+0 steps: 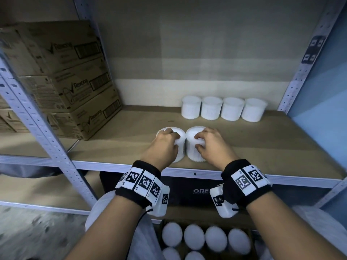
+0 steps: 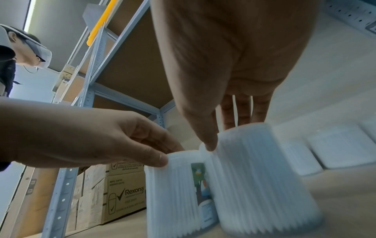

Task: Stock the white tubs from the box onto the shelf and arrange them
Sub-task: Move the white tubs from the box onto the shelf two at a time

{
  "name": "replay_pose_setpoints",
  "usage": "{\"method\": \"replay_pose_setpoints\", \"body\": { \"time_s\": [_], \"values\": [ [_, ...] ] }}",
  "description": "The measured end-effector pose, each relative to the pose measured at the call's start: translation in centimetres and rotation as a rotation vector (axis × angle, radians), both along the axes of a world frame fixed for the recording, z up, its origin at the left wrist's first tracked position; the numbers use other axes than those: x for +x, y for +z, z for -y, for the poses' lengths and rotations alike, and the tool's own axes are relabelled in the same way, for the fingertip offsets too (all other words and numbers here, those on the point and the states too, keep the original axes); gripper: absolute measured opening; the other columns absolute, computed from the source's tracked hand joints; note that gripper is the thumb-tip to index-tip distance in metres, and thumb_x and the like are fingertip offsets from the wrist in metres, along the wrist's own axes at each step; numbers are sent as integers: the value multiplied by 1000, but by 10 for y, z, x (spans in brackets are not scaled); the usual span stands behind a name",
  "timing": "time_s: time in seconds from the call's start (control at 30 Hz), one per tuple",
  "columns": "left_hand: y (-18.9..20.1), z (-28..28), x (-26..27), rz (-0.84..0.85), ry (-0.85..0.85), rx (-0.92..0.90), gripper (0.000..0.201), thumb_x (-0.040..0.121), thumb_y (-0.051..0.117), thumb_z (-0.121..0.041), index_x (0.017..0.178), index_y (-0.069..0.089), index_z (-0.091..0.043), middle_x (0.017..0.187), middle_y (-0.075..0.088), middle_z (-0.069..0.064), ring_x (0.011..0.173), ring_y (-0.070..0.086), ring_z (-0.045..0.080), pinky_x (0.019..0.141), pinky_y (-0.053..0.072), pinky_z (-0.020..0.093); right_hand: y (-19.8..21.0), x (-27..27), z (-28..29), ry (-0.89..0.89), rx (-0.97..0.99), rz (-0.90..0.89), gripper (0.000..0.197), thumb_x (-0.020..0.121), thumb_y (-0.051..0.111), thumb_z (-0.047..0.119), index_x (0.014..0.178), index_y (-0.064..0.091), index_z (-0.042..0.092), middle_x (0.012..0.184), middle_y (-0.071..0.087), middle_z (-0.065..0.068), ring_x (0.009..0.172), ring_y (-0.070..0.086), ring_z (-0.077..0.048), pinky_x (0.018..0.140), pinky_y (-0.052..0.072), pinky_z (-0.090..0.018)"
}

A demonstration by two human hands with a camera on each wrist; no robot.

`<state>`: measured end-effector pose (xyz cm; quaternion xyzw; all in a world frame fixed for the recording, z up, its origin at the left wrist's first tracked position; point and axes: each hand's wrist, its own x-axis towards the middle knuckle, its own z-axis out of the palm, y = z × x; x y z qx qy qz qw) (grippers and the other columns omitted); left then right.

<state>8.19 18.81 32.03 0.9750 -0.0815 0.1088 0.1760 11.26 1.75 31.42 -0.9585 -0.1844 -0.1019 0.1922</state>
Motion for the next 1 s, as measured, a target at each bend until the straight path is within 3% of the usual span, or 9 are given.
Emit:
{"method": "replay_pose_setpoints", "body": {
  "time_s": [0.1,0.43,0.6,0.77,0.93,1.0],
  "values": [
    [-3,1,1,1,21,-15,31,90,50,-10,119,62,-7,124,55,10,122,48,27,100,44,38,-3,1,-1,6,22,28,31,90,58,20,120,64,15,122,58,-3,123,44,-21,102,41,-32],
    [-4,-15,29,-7,76,-22,30,90,52,-9,117,64,-5,122,59,12,118,51,29,97,46,41,-2,29,-25,5,-9,48,30,92,55,17,119,65,13,120,62,-8,121,47,-26,100,40,-32],
    [3,-33,50,-51,121,-38,35,92,52,-11,126,59,-9,129,57,12,121,51,29,100,44,36,-4,55,-53,-7,-33,59,28,90,55,14,114,68,10,114,64,-12,113,50,-30,96,44,-37],
    [7,-50,75,-75,172,-53,37,92,49,-9,128,57,-8,132,56,13,123,51,28,101,40,32,-4,85,-78,0,-51,39,28,90,53,14,114,67,12,114,62,-12,112,52,-31,91,46,-34],
    [13,-66,108,-169,239,-64,40,96,46,-12,135,50,-8,142,47,13,132,45,28,109,36,30,-3,123,-99,-37,15,-53,35,91,56,18,125,61,18,128,55,-12,120,52,-30,101,42,-33],
    [14,-71,121,-166,265,-67,26,95,45,-12,117,55,-3,140,50,16,129,48,31,106,39,30,-3,134,-107,-23,27,-16,30,91,58,16,119,65,14,123,60,-13,118,54,-30,98,46,-34]
  ]
}}
